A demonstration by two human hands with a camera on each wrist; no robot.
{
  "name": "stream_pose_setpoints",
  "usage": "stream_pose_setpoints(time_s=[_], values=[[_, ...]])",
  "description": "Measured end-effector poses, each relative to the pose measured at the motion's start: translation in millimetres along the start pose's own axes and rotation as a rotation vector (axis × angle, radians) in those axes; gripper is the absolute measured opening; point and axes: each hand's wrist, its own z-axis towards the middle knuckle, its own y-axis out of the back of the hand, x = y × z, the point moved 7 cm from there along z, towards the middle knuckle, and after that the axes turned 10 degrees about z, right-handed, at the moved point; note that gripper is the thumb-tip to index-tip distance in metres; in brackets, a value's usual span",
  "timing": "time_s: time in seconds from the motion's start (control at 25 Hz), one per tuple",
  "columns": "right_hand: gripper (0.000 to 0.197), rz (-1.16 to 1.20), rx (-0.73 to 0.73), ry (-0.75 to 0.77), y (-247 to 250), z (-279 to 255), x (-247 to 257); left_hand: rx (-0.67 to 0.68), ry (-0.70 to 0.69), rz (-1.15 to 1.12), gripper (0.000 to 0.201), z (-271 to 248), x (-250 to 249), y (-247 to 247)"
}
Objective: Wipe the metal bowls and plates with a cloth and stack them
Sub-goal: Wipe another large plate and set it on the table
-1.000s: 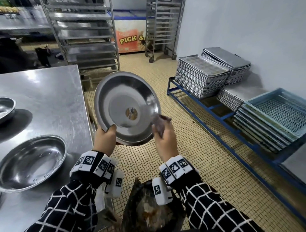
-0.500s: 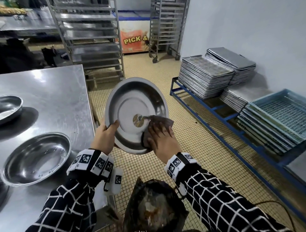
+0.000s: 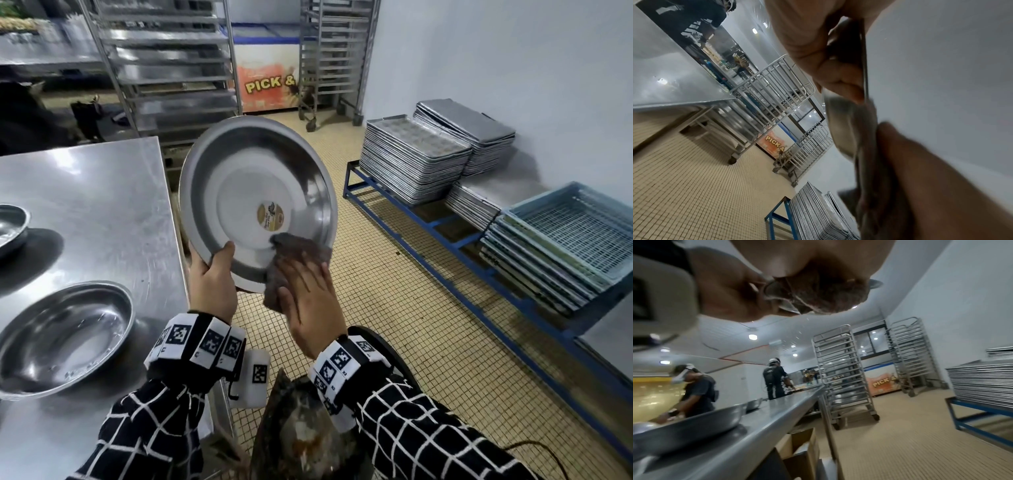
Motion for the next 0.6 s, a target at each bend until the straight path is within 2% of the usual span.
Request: stream_pose_setpoints(time_s=[0.12,0.24,0.4,0.52,0.6], values=[[0.064,0.045,-0.095,-0.133,8.0,8.1,-39.5,0.019,0.056,-0.004,0.038,4.7,7.6,1.5],[0.054,0.227,-0.180,-0.326,30.3,20.1,-61.9,0.060,0.178,-0.011,0.011,2.3,21.8,2.1],[0.052,0.367,-0.178,-0.517,64.1,37.5,-84.9,0.111,0.260,0.015,0.003,0.7,35.3,2.4],[0.030,0.389,-0.128,-0.576,72.9,42.1,-96.3,0.155,0.308,-0.006,0.007,8.1,40.9,2.5],[0.014,0.492,-0.177,-0.637,68.2,36.5,-99.4,0.172,0.276,-0.034,0.007,11.4,36.8,2.6]])
